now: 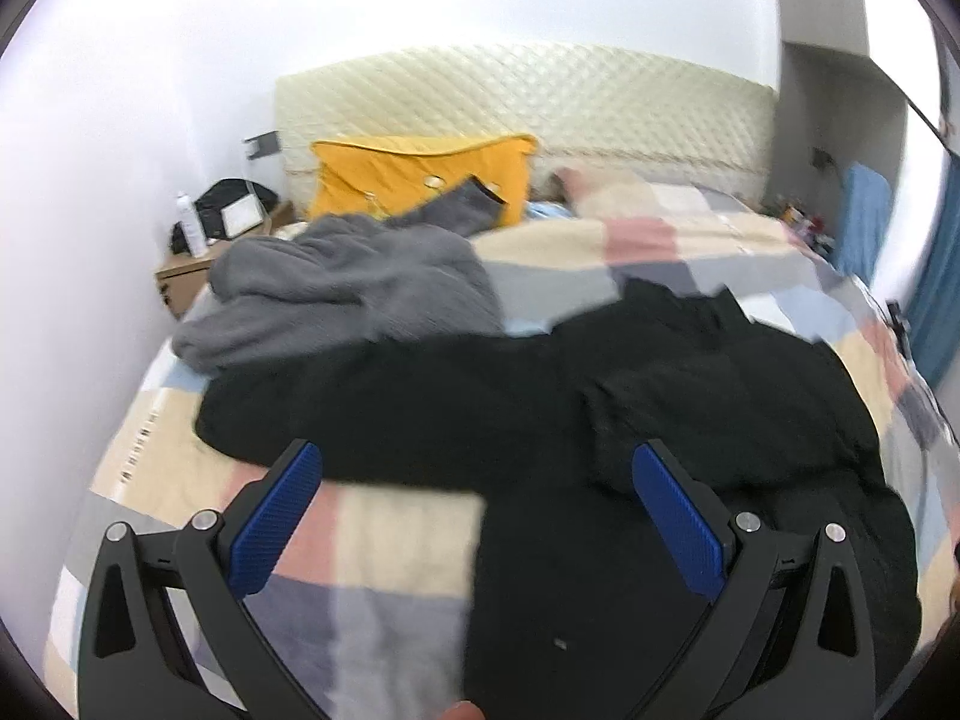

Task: Fold large clothes
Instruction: 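Move the left tool to the other sleeve cuff and grasp it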

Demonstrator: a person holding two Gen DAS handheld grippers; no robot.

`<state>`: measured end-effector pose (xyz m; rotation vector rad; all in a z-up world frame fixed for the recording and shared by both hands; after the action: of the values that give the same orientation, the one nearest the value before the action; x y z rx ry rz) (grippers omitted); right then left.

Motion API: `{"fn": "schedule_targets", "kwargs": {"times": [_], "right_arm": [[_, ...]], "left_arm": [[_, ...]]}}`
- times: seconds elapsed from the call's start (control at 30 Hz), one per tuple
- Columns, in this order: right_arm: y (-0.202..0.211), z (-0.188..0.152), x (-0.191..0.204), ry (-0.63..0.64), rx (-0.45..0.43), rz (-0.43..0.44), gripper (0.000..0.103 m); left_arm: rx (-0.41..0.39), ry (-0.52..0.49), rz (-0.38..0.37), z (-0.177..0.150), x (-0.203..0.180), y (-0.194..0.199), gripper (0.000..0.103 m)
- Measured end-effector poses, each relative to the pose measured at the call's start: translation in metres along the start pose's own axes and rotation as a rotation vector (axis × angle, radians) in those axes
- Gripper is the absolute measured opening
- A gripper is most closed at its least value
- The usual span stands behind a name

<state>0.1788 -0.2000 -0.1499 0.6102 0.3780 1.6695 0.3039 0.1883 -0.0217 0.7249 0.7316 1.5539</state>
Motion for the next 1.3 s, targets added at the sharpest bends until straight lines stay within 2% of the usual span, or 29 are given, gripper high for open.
{"fn": "schedule_targets", "kwargs": {"times": [0.13, 0.27, 0.43, 0.53, 0.67, 0.83, 1.03, 1.13, 1.2, 1.27, 1.3], "right_arm": [[-0.002, 0.000, -0.003, -0.011, -0.003, -0.007, 0.103], [-0.007, -0.001, -0.006, -0.028, 0.010, -0.026, 0.103], [-0.017, -0.001, -0.009, -0.061, 0.050, -0.052, 0.103], [-0.021, -0.001, -0.008, -0.087, 0.072, -0.045, 0.103], [-0.030, -0.001, -0.006, -0.093, 0.091, -0.073, 0.103], [-0.047, 0.003, -0.004, -0.125, 0.117, -0.120, 0.103], [-0.067, 0.004, 0.004, -0.104, 0.160, -0.164, 0.103], [-0.074, 0.003, 0.007, -0.094, 0.172, -0.176, 0.103], [-0.076, 0.004, 0.008, -0.090, 0.171, -0.182, 0.103], [-0.079, 0.004, 0.009, -0.083, 0.177, -0.191, 0.103], [-0.079, 0.004, 0.009, -0.080, 0.180, -0.193, 0.103]], "left_arm": [[0.022, 0.096, -0.037, 0.026, 0.053, -0.008, 0.103], [0.058, 0.180, -0.024, 0.037, 0.107, -0.040, 0.103], [0.123, 0.364, -0.128, 0.028, 0.177, -0.100, 0.103], [0.147, 0.461, -0.171, 0.016, 0.206, -0.134, 0.103], [0.179, 0.599, -0.264, 0.001, 0.244, -0.187, 0.103], [0.202, 0.744, -0.298, -0.016, 0.285, -0.248, 0.103], [0.186, 0.929, -0.298, -0.042, 0.330, -0.305, 0.102], [0.132, 1.015, -0.344, -0.051, 0.345, -0.323, 0.102], [0.089, 1.023, -0.361, -0.047, 0.346, -0.323, 0.101], [0.034, 1.026, -0.417, -0.039, 0.345, -0.321, 0.094], [0.038, 1.027, -0.436, -0.035, 0.343, -0.324, 0.092]]}}
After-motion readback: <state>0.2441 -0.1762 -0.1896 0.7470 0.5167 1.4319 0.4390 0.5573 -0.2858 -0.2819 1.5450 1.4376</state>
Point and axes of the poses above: each gripper's, at about its wrist camera, not at the fingertips, and y roughly against the way its jaws point, x to its left, z to its top, the point moved 5 cm from there along -y, roughly the way its jaws point, and after that the axes turned 13 degrees about x, right-handed, at the moved point
